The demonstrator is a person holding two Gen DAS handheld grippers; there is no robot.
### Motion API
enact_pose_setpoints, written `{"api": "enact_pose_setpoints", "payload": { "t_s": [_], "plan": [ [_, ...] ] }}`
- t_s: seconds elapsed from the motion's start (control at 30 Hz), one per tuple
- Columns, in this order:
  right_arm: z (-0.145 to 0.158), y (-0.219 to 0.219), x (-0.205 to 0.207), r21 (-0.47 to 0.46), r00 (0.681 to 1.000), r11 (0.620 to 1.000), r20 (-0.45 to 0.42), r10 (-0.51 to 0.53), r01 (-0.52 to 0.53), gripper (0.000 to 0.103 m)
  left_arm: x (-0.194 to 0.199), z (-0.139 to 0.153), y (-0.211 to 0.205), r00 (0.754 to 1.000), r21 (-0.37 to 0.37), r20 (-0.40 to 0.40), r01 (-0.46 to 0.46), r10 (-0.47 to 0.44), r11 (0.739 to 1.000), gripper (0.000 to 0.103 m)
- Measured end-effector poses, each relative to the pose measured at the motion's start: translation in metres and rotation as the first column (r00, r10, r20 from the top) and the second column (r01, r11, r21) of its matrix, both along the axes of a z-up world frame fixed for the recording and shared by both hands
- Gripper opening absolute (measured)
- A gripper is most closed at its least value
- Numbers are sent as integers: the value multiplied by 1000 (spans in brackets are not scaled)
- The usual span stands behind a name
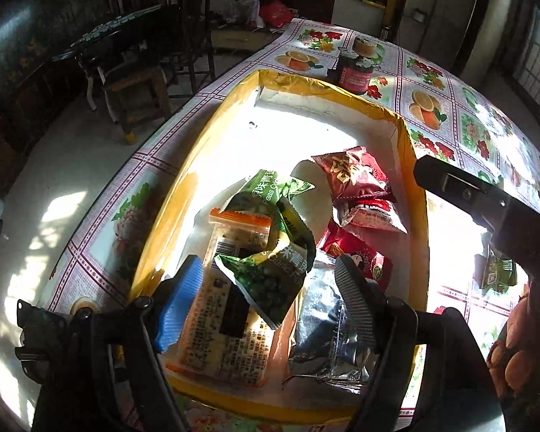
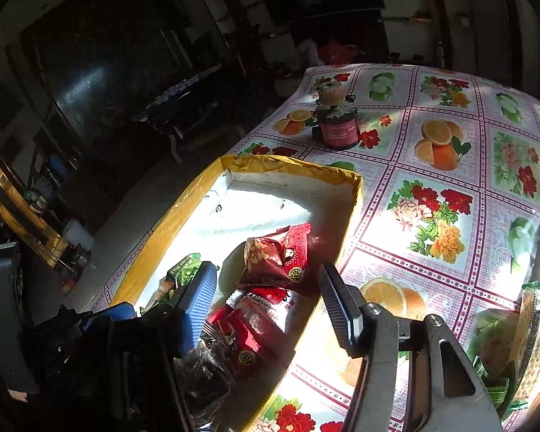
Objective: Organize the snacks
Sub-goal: 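Open both tools to release the green packet and brown candy into the box, then move both tools back to the snack pile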
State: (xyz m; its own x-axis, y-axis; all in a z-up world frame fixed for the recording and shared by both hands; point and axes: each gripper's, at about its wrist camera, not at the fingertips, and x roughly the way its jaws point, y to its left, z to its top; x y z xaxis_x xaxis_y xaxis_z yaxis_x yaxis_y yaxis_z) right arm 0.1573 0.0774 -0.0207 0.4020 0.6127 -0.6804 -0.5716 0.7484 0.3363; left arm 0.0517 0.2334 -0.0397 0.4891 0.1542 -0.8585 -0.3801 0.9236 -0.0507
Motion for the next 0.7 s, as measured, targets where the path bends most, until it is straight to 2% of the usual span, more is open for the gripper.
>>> {"api": "enact_pose_setpoints", "payload": {
  "t_s": [0.23,0.37,0.5,0.7],
  "plan": [
    [0,-76,-22,64,993,992,-34,-110,112,60,-5,8,-18,1000,15,7,13,-13,1000,79],
    [-7,-121,-38,65,982,980,-55,-183,186,63,-8,12,-35,999,9,17,37,-37,999,80],
    [-17,-161,-56,50,967,967,-69,-245,248,63,-9,15,-61,996,-12,25,88,-88,996,80],
    [-31,-210,-74,28,939,943,-101,-328,332,63,-4,13,-110,981,-4,6,195,-195,981,81]
  ]
}}
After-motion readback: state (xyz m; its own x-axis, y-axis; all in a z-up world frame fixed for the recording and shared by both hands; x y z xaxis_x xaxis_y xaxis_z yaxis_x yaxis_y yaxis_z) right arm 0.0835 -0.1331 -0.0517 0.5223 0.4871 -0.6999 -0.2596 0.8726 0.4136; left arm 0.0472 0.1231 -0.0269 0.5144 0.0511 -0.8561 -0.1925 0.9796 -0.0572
